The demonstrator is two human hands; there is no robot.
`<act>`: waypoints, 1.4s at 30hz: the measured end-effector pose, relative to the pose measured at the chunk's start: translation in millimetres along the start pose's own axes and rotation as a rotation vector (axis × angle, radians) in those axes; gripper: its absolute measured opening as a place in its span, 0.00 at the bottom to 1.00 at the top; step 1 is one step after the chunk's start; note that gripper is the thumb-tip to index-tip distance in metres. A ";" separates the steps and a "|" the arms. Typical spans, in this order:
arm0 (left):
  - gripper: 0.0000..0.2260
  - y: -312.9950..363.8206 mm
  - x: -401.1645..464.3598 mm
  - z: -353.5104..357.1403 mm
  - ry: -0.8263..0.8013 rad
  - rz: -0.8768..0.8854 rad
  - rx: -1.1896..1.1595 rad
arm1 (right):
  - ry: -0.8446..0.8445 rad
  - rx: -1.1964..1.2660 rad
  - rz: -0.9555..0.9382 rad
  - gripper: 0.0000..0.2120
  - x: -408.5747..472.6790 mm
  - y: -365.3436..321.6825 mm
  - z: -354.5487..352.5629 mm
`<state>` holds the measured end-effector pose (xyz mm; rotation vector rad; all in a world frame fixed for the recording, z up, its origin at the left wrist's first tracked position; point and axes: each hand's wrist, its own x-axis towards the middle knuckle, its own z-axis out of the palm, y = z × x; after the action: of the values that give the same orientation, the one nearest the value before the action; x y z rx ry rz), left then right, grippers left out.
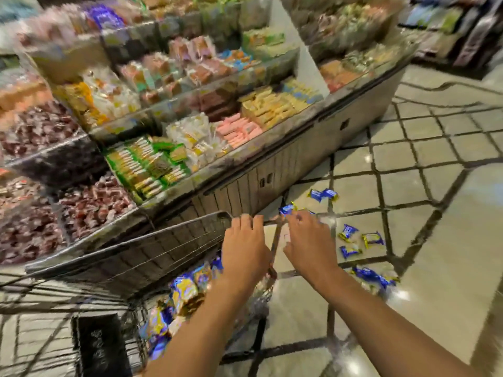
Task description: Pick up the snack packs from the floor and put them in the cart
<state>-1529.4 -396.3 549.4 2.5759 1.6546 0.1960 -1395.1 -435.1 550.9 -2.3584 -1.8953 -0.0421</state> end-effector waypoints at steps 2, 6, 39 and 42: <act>0.24 60.4 2.4 6.6 -0.024 0.053 0.012 | 0.035 0.009 0.070 0.25 -20.9 62.0 -12.4; 0.25 177.5 4.1 23.0 -0.036 0.155 0.013 | 0.072 -0.002 0.226 0.27 -65.6 186.5 -31.6; 0.32 730.2 306.1 140.6 -0.121 0.328 -0.096 | 0.048 0.094 0.452 0.30 78.4 788.9 -28.7; 0.33 771.4 331.1 150.8 -0.128 0.262 -0.059 | 0.038 0.126 0.383 0.31 106.0 840.5 -28.6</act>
<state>-677.1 -415.4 523.4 2.6901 1.2481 0.0900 -551.2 -512.7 528.2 -2.5636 -1.3571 0.0631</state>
